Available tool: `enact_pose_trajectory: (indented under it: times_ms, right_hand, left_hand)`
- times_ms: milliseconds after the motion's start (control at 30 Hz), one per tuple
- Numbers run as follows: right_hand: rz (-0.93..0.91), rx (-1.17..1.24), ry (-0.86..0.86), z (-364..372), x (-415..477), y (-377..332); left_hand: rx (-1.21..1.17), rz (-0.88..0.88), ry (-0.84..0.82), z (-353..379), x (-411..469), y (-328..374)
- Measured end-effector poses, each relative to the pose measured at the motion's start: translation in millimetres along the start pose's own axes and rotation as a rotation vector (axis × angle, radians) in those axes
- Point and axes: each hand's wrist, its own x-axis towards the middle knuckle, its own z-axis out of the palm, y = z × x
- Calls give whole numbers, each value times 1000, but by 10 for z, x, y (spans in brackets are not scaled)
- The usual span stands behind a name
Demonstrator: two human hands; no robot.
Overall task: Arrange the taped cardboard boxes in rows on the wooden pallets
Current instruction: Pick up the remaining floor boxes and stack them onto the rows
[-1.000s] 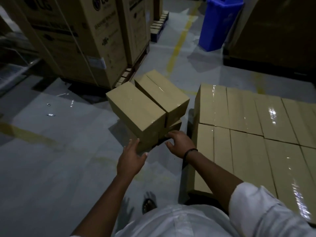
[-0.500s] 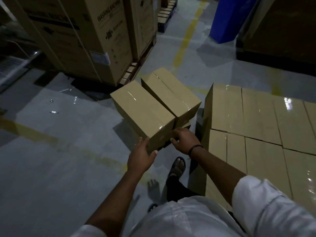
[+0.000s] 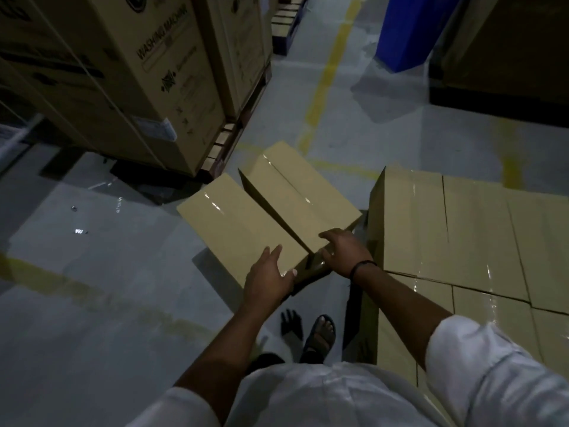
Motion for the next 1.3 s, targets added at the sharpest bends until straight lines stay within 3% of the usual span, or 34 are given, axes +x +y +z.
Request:
enact_pose_trajectory:
  times_ms: [233, 467, 700, 900, 1067, 1300]
  right_hand:
    - [90, -86, -60, -183, 786, 356]
    - [72, -212, -235, -250, 1416, 456]
    - [94, -255, -257, -333, 2031, 520]
    - [83, -321, -316, -147, 2722, 814]
    - [57, -324, -365, 241, 3341, 1152]
    - [4, -350, -436, 635, 3958, 1460]
  left_hand:
    - [13, -10, -20, -5, 848, 394]
    - [36, -32, -110, -127, 1619, 253]
    - [95, -82, -140, -179, 2295, 210]
    - [51, -143, -172, 195, 2914, 164]
    - [121, -140, -79, 593, 3442, 22]
    - [77, -215, -75, 946, 3942, -329]
